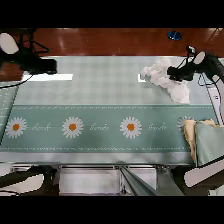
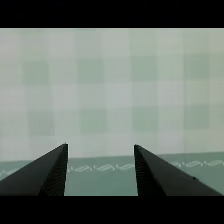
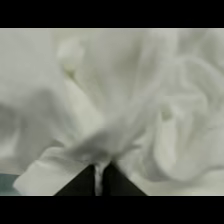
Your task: Fold the shirts.
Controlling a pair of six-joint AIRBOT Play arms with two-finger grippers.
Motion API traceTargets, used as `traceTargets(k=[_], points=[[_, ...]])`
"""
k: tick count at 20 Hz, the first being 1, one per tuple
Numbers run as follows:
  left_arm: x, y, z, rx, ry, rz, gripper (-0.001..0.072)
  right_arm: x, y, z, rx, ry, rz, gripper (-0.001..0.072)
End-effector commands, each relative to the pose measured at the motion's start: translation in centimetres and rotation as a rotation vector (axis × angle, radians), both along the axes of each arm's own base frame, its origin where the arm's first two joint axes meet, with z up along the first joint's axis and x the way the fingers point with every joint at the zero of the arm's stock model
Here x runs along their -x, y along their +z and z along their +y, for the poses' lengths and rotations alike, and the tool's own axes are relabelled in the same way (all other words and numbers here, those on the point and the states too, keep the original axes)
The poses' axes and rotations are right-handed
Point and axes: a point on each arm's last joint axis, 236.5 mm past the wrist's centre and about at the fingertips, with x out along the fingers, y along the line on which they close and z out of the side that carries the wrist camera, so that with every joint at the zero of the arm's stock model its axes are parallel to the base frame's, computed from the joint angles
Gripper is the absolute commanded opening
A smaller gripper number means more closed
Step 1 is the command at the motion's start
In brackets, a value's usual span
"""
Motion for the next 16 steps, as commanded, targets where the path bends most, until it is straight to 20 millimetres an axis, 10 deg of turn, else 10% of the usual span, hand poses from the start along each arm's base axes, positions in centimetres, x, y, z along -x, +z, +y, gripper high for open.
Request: traceTargets(k=[1,4,9,13,16], points=[[4.6,3.1,0.2,0.131,0.034,0.032,0.0506,-1.7,12.0,2.0,-0.018,0.093,-0.238,0.0019],[8.5,5.3,-0.8,0.175,0.031,-0.097,0.0506,-0.6,26.1,4.5,-0.015,0.167,-0.529,0.0019],[15.5,2.8,-2.5,0.267,0.047,-0.188,0.0506,6.6,43.6,9.9,0.004,0.320,-0.903,0.0019],[17.7,0.8,-2.4,0.262,0.050,-0.180,0.0506,12.6,51.6,13.8,0.008,0.412,-1.119,0.0019],[16.5,1.2,-2.1,0.261,0.067,-0.228,0.0506,16.8,52.8,17.7,-0.025,0.538,-1.143,0.0019]])
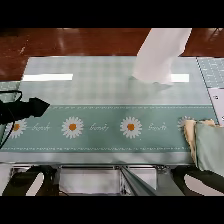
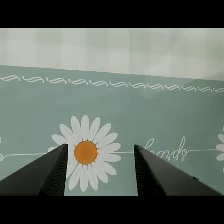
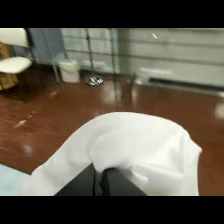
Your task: Fold the shirts.
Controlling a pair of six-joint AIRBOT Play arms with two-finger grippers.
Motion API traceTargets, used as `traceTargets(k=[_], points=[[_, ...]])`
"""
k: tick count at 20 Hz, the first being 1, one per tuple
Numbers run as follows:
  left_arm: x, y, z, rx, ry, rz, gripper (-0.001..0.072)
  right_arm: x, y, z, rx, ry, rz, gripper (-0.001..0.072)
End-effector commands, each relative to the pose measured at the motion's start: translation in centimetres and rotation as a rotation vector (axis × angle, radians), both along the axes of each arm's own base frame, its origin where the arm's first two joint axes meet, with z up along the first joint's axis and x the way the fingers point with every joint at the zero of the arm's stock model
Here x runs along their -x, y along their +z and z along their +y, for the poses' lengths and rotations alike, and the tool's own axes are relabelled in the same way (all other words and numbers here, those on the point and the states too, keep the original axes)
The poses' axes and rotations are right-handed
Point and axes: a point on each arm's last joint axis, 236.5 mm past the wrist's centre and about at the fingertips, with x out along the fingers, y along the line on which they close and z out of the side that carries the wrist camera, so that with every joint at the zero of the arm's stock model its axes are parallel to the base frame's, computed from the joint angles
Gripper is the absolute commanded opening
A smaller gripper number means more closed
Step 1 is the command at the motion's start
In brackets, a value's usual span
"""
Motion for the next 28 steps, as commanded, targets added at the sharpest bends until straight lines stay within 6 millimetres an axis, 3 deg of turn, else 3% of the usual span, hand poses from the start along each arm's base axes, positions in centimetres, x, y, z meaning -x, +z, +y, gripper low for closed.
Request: traceTargets(k=[1,2,4,7,10,13,16,17,18,20,21,23,24,26,28], points=[[-0.7,0.3,0.2,0.007,0.025,-0.066,0.0506,5.5,1.8,4.9,0.043,0.158,-0.043,0.0019],[-1.1,0.6,0.3,0.008,0.032,-0.087,0.0506,6.3,0.4,6.8,0.064,0.219,0.002,0.0019],[-1.8,1.1,1.0,-0.019,0.047,-0.122,0.0506,7.3,-4.2,10.7,0.112,0.335,0.132,0.0019],[-2.5,1.6,5.1,-0.150,0.149,-0.153,0.0506,8.2,-13.6,16.8,0.126,0.476,0.362,0.0019],[-2.2,1.3,6.4,-0.137,0.209,-0.128,0.0506,9.9,-22.6,24.3,0.091,0.604,0.536,0.0019],[-1.5,0.2,5.3,-0.080,0.206,-0.078,0.0505,11.1,-31.7,30.8,0.108,0.669,0.718,0.0020],[-0.8,-1.7,3.1,0.018,0.184,-0.014,0.0506,10.4,-38.8,33.4,0.108,0.642,0.858,0.0025],[-0.6,-2.2,2.7,0.041,0.181,0.001,0.0506,10.0,-40.0,33.6,0.080,0.625,0.902,0.0166],[-0.5,-2.7,2.3,0.058,0.178,0.013,0.0506,8.9,-40.3,33.0,0.063,0.604,0.914,0.0426],[-0.2,-3.3,2.0,0.067,0.172,0.033,0.0506,5.0,-38.4,29.4,0.015,0.533,0.914,0.0409],[0.1,-3.5,1.9,0.068,0.169,0.045,0.0506,2.7,-36.8,26.3,-0.016,0.481,0.906,0.0408],[1.1,-4.3,1.7,0.061,0.147,0.097,0.0506,-2.0,-34.1,16.3,-0.062,0.306,0.895,0.0408],[2.2,-4.9,1.1,0.066,0.123,0.146,0.0506,-3.1,-33.9,10.8,-0.053,0.210,0.916,0.0408],[5.6,-6.9,-2.2,0.141,-0.004,0.288,0.0506,-2.8,-35.8,-0.4,-0.045,0.003,1.006,0.0407],[9.0,-9.0,-7.3,0.303,-0.140,0.407,0.0506,-0.4,-39.4,-7.3,-0.137,-0.144,1.092,0.0407]])
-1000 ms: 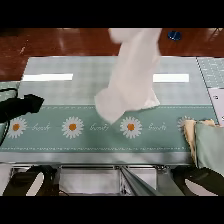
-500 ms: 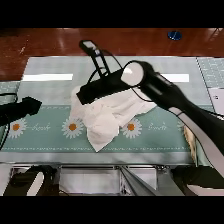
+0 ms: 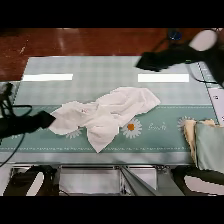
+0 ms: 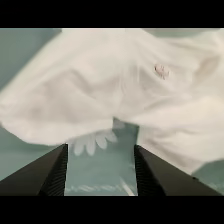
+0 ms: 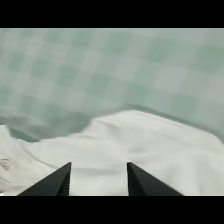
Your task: Fold the shirts.
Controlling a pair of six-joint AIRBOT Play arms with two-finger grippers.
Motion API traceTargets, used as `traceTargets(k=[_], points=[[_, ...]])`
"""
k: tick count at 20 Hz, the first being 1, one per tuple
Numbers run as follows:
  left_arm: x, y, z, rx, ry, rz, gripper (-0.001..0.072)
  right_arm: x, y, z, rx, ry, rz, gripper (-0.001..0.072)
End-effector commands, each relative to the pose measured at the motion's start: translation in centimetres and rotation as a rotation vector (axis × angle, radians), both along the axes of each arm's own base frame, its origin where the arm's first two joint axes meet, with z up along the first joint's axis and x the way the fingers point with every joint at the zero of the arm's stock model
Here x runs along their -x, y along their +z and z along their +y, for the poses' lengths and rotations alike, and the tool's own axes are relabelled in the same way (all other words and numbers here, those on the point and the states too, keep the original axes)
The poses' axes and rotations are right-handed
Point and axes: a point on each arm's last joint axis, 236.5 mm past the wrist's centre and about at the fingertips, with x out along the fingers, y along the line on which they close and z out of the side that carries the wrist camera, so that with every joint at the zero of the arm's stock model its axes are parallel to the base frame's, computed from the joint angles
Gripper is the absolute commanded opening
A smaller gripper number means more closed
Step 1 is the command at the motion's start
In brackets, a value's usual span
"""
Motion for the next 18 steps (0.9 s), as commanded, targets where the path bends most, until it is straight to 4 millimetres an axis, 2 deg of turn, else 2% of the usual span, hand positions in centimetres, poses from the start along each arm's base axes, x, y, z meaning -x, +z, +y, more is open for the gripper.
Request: traceTargets(k=[1,4,7,9,11,14,17,18], points=[[5.5,-3.2,-7.3,0.252,-0.172,0.175,0.0506,4.2,-4.8,-12.8,0.007,-0.267,0.160,0.0407],[7.3,-8.1,-9.1,0.261,-0.145,0.271,0.0506,8.3,-8.8,-14.8,-0.102,-0.361,0.201,0.0406],[6.2,-10.3,-9.9,0.244,-0.115,0.290,0.0506,10.8,-11.4,-15.5,-0.112,-0.380,0.248,0.0407],[5.7,-12.2,-10.5,0.236,-0.092,0.328,0.0506,11.4,-12.1,-15.2,-0.112,-0.375,0.263,0.0406],[5.4,-13.8,-11.2,0.224,-0.092,0.364,0.0506,11.1,-11.9,-15.1,-0.127,-0.378,0.254,0.0407],[3.8,-14.6,-12.0,0.222,-0.088,0.376,0.0506,11.0,-11.9,-15.2,-0.126,-0.381,0.247,0.0407],[2.6,-14.4,-13.6,0.257,-0.126,0.377,0.0497,10.9,-12.8,-15.2,-0.132,-0.384,0.272,0.0406],[2.6,-14.4,-13.9,0.259,-0.148,0.382,0.0313,10.9,-13.4,-15.1,-0.141,-0.386,0.293,0.0406]])
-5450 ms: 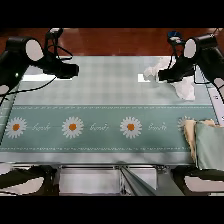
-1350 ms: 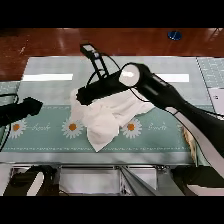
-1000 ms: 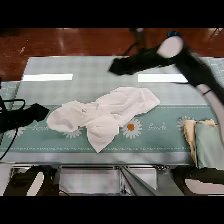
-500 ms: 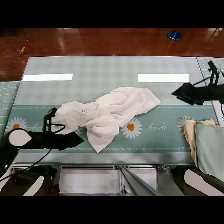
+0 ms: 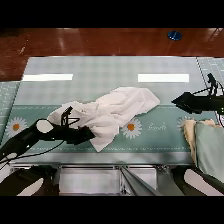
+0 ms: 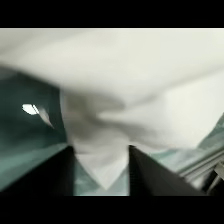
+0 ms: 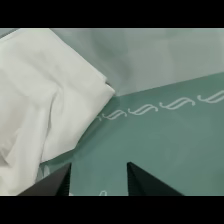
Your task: Fold the shirts.
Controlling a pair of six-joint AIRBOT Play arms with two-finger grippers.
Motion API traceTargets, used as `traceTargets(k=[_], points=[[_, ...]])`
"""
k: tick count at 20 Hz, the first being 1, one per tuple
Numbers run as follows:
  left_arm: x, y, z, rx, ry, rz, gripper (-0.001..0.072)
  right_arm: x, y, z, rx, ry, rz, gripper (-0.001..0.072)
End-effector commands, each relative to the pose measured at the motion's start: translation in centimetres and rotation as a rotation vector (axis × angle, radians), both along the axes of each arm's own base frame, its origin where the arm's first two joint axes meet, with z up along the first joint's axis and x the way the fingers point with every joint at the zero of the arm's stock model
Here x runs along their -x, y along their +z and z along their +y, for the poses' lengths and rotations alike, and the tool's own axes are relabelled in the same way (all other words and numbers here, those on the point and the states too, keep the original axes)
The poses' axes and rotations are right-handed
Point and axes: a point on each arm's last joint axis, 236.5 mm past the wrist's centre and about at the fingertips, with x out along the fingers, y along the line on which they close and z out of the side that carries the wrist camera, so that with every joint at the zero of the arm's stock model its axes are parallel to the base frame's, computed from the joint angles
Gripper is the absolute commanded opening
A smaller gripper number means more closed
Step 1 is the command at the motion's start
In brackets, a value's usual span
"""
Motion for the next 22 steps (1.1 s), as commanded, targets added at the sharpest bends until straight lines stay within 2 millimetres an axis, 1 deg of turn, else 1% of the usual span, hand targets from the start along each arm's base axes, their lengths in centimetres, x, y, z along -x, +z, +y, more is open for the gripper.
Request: traceTargets(k=[1,2,4,6,9,12,15,16,17,18,19,20,21,22], points=[[-0.9,-0.3,-1.4,0.024,-0.057,-0.006,0.0052,0.0,-1.6,0.3,-0.038,-0.005,0.045,0.0406],[-0.8,0.0,-1.6,0.032,-0.084,-0.009,0.0019,-0.1,-2.1,0.6,-0.068,-0.013,0.062,0.0406],[-0.8,0.6,-2.0,0.047,-0.120,-0.016,0.0019,-0.7,-3.2,1.8,-0.114,-0.002,0.078,0.0406],[-1.1,1.1,-2.2,0.055,-0.128,-0.021,0.0019,-1.5,-4.7,2.9,-0.109,0.011,0.094,0.0406],[-1.4,1.3,-2.4,0.058,-0.127,-0.030,0.0019,-2.6,-6.3,5.2,-0.120,0.063,0.127,0.0406],[-1.4,1.3,-2.4,0.058,-0.127,-0.030,0.0019,-3.8,-8.0,6.4,-0.125,0.046,0.174,0.0406],[-1.5,1.3,-2.3,0.058,-0.125,-0.031,0.0019,-5.4,-8.7,8.2,-0.132,0.077,0.184,0.0405],[-1.7,1.3,-2.2,0.058,-0.117,-0.032,0.0019,-6.1,-8.8,8.9,-0.136,0.078,0.191,0.0364],[-2.1,1.5,-2.0,0.060,-0.107,-0.037,0.0019,-6.6,-8.7,9.6,-0.135,0.093,0.184,0.0280],[-2.6,1.8,-1.8,0.065,-0.096,-0.042,0.0019,-7.5,-8.2,10.3,-0.127,0.119,0.162,0.0189],[-3.5,2.5,-1.6,0.073,-0.082,-0.058,0.0019,-8.3,-7.2,11.0,-0.119,0.155,0.126,0.0068],[-4.7,3.5,-1.5,0.085,-0.075,-0.091,0.0019,-9.3,-5.6,11.5,-0.110,0.206,0.076,0.0020],[-6.3,5.2,-1.3,0.100,-0.074,-0.144,0.0019,-10.2,-3.3,11.9,-0.105,0.247,0.030,0.0019],[-8.3,7.5,-1.0,0.118,-0.055,-0.204,0.0019,-11.4,-0.6,11.9,-0.090,0.273,-0.031,0.0019]])
